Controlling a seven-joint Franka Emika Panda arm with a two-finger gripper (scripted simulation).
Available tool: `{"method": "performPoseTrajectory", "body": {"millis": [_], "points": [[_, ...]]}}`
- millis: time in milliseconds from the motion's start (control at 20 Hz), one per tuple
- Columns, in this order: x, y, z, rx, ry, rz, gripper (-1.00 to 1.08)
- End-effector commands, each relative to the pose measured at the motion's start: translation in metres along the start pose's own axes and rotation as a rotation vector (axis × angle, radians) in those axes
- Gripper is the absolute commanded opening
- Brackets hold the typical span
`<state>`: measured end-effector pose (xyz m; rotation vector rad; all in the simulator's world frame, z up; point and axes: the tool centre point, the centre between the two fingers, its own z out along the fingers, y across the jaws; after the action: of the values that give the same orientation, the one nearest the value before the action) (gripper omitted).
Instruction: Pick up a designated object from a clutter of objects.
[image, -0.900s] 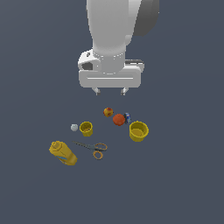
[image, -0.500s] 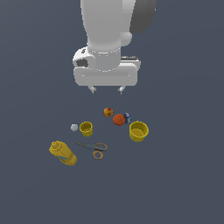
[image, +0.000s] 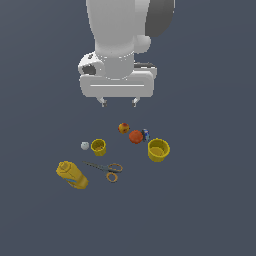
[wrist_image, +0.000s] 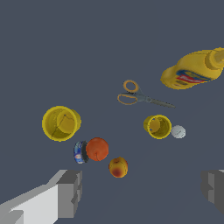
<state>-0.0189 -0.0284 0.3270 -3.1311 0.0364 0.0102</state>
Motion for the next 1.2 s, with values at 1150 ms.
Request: {"method": "performPoseTrajectory", "body": {"millis": [1150], "points": [[0.053, 0.042, 0.102, -0.03, -0.008, -0.442, 1.0]]}}
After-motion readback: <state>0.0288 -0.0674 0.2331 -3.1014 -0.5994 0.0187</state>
